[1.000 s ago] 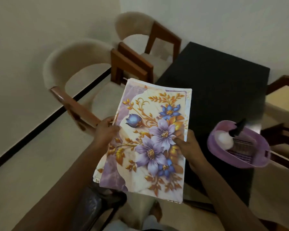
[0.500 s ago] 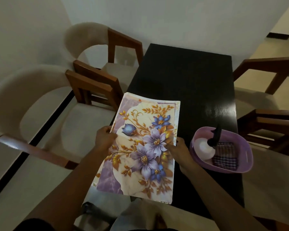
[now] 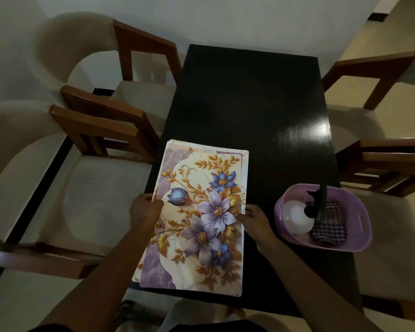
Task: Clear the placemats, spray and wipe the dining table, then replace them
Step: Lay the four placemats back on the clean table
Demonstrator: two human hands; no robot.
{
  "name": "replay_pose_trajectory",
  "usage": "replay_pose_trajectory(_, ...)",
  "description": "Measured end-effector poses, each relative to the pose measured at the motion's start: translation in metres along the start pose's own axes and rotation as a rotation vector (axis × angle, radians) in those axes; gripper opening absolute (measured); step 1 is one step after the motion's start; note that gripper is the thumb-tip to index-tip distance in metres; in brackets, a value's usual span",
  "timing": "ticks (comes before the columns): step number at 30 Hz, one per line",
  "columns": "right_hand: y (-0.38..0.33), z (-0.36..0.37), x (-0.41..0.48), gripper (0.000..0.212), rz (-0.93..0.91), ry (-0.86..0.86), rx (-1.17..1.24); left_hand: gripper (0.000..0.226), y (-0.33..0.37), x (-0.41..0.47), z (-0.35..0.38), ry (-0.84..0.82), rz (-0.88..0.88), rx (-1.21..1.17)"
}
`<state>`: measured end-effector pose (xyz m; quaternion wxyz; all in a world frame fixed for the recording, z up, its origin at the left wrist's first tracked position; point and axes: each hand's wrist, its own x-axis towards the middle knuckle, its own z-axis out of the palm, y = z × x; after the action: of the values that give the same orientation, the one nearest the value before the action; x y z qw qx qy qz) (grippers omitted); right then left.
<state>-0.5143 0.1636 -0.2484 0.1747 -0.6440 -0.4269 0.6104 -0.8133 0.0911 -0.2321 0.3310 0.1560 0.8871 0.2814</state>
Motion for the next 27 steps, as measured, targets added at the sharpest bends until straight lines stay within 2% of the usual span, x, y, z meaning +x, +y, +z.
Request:
replay_pose_trajectory(2,-0.005,-0.002,-0.010,0.035,-0.016,-0.027,-0.029,0.058,0.001,-0.004,0.003,0.082,0.018,0.101)
replay_pose_trajectory(5,-0.017,-0.012,-0.034,0.035,-0.110,-0.149,-0.163,0.056,0.016,-0.028,0.021,0.088,0.163,-0.002)
replay_pose_trajectory(8,-0.041,-0.036,-0.077,0.025,-0.136,-0.260,-0.243,0.034,0.045,-0.069,0.049,-0.074,0.296,-0.110)
replay_pose_trajectory(10,-0.066,-0.064,-0.109,0.021,-0.152,-0.307,-0.222,0.017,0.066,-0.097,0.077,-0.201,0.360,-0.124)
replay_pose_trajectory(12,-0.091,-0.103,-0.138,0.017,-0.155,-0.317,-0.153,0.011,0.084,-0.124,0.104,-0.343,0.372,-0.171)
replay_pose_trajectory(15,-0.108,-0.175,-0.155,0.015,-0.148,-0.188,-0.035,0.016,0.111,-0.168,0.139,-0.500,0.322,-0.218)
replay_pose_trajectory(19,-0.086,-0.253,-0.135,0.011,-0.207,0.153,-0.056,0.027,0.123,-0.196,0.177,-0.486,0.286,-0.192)
replay_pose_trajectory(21,-0.064,-0.277,-0.113,0.011,-0.247,0.266,-0.099,0.031,0.127,-0.203,0.188,-0.460,0.245,-0.153)
replay_pose_trajectory(24,-0.035,-0.299,-0.081,0.013,-0.238,0.331,-0.177,0.029,0.130,-0.214,0.199,-0.419,0.224,-0.155)
replay_pose_trajectory(27,-0.016,-0.304,-0.059,0.005,-0.183,0.289,-0.178,0.036,0.129,-0.220,0.203,-0.367,0.199,-0.172)
